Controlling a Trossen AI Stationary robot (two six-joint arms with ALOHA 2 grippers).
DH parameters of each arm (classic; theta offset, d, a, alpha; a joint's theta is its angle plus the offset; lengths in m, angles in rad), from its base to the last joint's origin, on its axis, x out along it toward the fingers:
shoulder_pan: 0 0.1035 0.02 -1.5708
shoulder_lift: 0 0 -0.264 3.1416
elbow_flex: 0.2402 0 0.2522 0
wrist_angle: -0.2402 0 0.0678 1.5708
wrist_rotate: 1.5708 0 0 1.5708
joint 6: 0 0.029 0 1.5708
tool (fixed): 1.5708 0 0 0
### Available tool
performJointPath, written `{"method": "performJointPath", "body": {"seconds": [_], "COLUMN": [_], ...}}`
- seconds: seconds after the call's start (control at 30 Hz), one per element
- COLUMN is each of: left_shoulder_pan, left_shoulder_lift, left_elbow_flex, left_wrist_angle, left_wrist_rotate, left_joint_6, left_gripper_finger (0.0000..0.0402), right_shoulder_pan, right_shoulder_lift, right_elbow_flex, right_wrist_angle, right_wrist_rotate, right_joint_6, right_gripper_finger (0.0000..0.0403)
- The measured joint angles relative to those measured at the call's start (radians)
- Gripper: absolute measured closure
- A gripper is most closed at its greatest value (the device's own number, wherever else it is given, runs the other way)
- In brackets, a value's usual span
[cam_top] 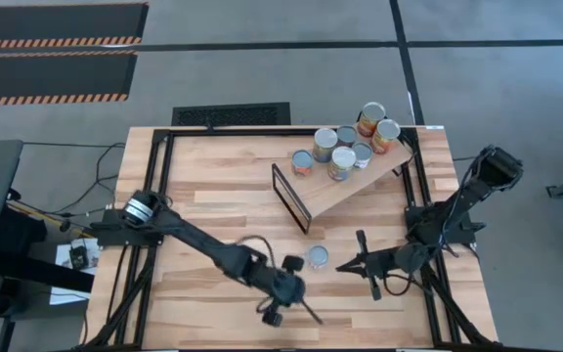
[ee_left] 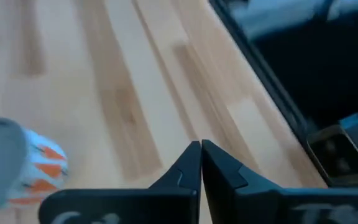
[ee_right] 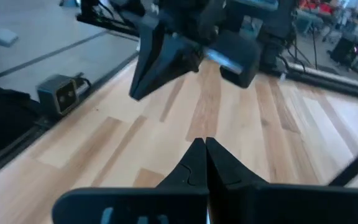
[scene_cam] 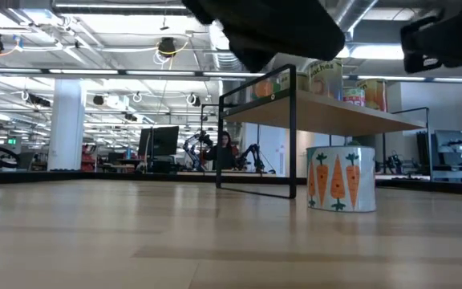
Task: Pick and place cans onto a shelf
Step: Put the canned carrots on the shelf
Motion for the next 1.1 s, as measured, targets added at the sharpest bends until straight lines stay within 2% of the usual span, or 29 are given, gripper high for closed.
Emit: {"method": "performJointPath", "body": {"seconds": [0.1, 0.2, 0.4, 0.53, 0.8, 0.97, 1.1], "left_shoulder_pan": [0.018, 0.024, 0.031, 0.071, 0.196, 0.249, 0.281], "left_shoulder_lift": [-0.068, -0.144, -0.33, -0.458, -0.658, -0.711, -0.736], "left_elbow_flex": [-0.18, -0.369, -0.68, -0.833, -1.048, -1.105, -1.108], "left_wrist_angle": [0.27, 0.488, 0.783, 0.866, 0.99, 1.008, 1.013], "left_wrist_rotate": [0.021, 0.003, -0.204, -0.312, -0.337, -0.38, -0.394], "left_joint_6": [-0.039, -0.095, -0.129, -0.118, -0.115, -0.116, -0.086], "left_gripper_finger": [0.04, 0.0401, 0.0401, 0.0401, 0.0401, 0.0401, 0.0401], "right_shoulder_pan": [-0.039, -0.087, -0.17, -0.191, -0.247, -0.26, -0.253], "right_shoulder_lift": [0.001, 0.013, 0.046, 0.11, 0.293, 0.362, 0.374], "right_elbow_flex": [0.005, 0.04, 0.195, 0.302, 0.517, 0.608, 0.621], "right_wrist_angle": [-0.022, -0.153, -0.479, -0.631, -0.911, -1.038, -1.073], "right_wrist_rotate": [-0.028, -0.05, -0.134, -0.186, -0.225, -0.287, -0.313], "right_joint_6": [0.046, 0.12, 0.198, 0.199, 0.19, 0.179, 0.161], "right_gripper_finger": [0.0399, 0.0397, 0.0362, 0.0322, 0.0248, 0.0239, 0.0254]}}
